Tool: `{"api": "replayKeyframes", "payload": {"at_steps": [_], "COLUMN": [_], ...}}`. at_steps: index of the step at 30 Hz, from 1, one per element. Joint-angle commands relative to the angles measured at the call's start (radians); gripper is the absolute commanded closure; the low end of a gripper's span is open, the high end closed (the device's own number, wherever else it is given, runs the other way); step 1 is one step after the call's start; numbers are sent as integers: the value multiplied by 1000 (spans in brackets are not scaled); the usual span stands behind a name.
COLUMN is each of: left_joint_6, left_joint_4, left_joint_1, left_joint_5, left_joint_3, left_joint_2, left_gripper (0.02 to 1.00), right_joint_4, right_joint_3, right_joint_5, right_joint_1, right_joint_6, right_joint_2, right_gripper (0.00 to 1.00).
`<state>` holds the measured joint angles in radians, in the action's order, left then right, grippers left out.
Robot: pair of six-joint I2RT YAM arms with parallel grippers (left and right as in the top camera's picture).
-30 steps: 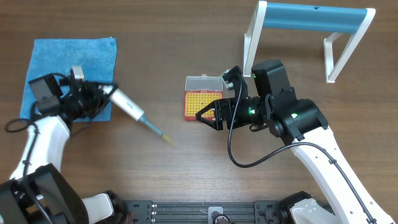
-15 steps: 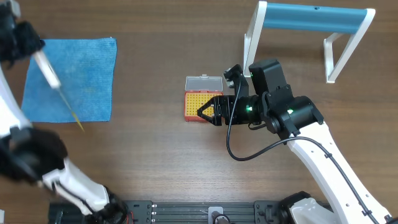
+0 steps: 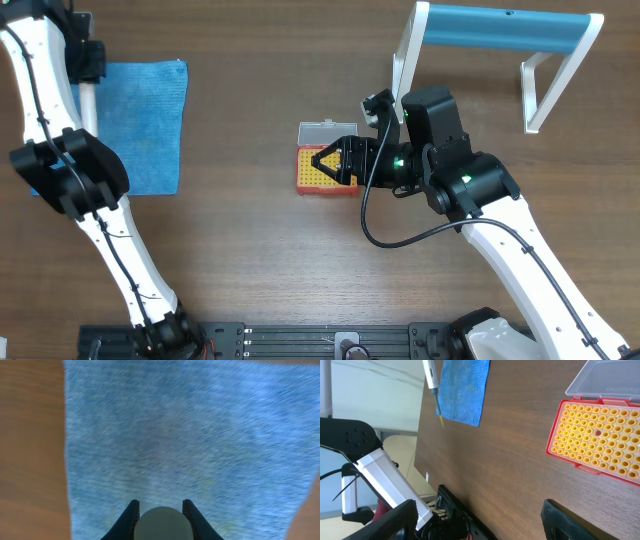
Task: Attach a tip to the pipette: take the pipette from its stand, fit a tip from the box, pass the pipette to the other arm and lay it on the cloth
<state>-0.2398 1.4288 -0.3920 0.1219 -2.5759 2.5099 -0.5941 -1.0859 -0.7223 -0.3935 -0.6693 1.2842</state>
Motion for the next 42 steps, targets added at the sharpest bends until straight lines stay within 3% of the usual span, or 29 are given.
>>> {"api": "replayKeyframes", "payload": {"at_steps": [1,3,7,20,23,29,30,31,32,33,39,42], "left_joint_6": [-32,-33,-35,-57,-56,-44,-25,-23,-23,-14,0,4], "left_joint_4": [12,16,30,42,42,42,52,74,100,130,160,185], "left_joint_1": [-26,-26,-26,-25,-24,-24,-22,-19,-12,-2,24,34], "left_joint_5": [79,70,-59,-83,-97,-97,-97,-97,-97,-97,-99,-135], "left_joint_3": [-24,-23,-21,-20,-20,-20,-20,-22,-22,-22,-23,-23], "left_joint_2": [21,44,104,169,169,169,169,167,160,142,-46,-191], "left_gripper": [991,989,989,976,684,695,533,292,163,104,99,99], "right_joint_4": [6,6,6,7,7,7,7,7,11,29,89,121], "right_joint_3": [-10,-10,-10,-10,-10,-10,-10,-10,-10,-10,-10,-10], "right_joint_5": [30,35,35,87,87,87,87,87,87,87,89,114], "right_joint_1": [-1,-1,-1,-1,-1,-1,-1,-1,-1,0,0,0], "right_joint_6": [-19,-19,-39,-75,-76,-75,-75,-75,-75,-73,34,160], "right_joint_2": [3,3,3,3,3,3,3,3,3,3,3,0], "right_gripper": [200,200,200,198,198,200,200,200,200,198,198,200]}}
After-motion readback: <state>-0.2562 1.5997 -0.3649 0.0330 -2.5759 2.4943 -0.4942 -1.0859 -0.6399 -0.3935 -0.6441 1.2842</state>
